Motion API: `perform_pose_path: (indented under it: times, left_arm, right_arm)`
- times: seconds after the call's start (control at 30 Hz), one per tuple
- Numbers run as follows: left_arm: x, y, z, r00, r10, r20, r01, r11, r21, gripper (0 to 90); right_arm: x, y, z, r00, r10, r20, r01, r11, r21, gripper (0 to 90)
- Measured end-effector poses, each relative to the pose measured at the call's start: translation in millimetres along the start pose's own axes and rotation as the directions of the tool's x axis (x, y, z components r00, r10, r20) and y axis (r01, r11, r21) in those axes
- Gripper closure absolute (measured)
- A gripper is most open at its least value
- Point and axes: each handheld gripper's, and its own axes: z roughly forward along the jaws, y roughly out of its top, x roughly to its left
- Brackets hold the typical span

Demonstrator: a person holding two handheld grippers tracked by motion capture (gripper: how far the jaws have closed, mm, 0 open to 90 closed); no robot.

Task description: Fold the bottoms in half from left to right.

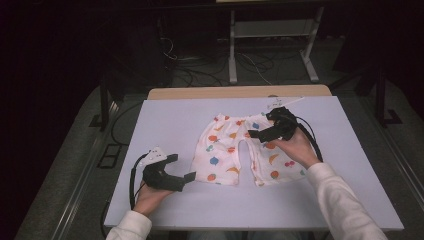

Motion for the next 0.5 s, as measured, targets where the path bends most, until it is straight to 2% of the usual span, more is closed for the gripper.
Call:
perform_pose_path:
  times: [0.5]
  left_arm:
    - [0.1, 0.2, 0.6, 1.0000, 0.000, 0.004, 0.000, 1.0000, 0.001, 0.0]
  right_arm:
    - [6.0, 12.7, 26.5, 0.9998, 0.003, -0.018, -0.003, 1.000, 0.000, 0.0]
